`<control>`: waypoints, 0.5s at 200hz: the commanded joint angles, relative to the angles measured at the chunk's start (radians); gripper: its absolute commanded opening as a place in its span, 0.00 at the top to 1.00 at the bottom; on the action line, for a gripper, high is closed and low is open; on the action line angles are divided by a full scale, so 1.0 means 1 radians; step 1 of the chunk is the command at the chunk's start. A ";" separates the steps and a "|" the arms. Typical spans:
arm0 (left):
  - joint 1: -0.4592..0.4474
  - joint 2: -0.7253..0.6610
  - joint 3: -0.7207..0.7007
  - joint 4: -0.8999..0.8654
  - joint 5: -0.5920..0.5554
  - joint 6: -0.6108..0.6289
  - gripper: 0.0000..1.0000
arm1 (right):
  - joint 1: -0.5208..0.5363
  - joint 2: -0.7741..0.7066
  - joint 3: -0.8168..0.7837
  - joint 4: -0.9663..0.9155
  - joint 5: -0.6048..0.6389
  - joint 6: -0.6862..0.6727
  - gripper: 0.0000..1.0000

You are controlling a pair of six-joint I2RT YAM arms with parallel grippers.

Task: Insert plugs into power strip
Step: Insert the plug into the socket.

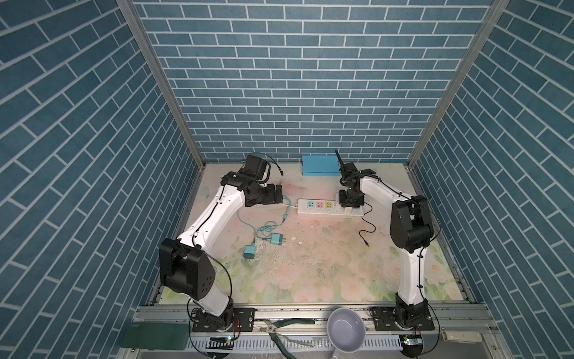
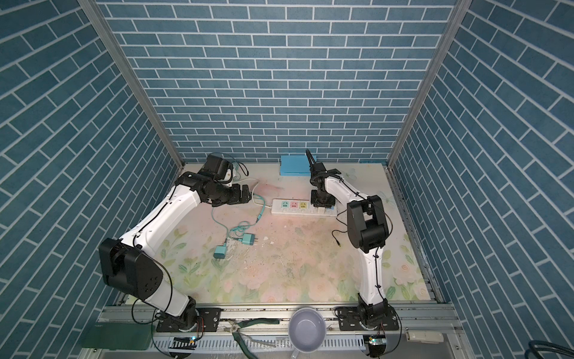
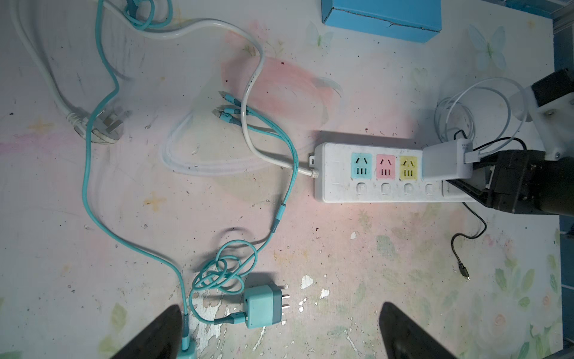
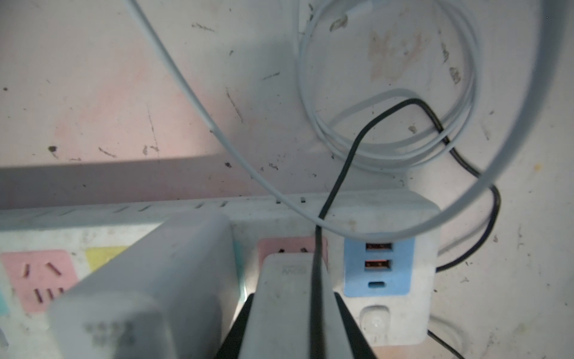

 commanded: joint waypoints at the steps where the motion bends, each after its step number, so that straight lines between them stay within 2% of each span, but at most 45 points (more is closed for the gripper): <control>1: 0.004 -0.035 0.020 -0.026 -0.018 -0.002 0.00 | 0.006 0.166 -0.069 -0.051 0.019 -0.003 1.00; 51: 0.004 -0.027 0.064 -0.048 -0.037 0.015 0.00 | 0.022 0.107 -0.243 0.075 0.026 0.058 1.00; 100: 0.005 -0.035 0.065 -0.033 -0.010 0.009 0.00 | 0.028 0.109 -0.231 0.069 0.032 0.052 1.00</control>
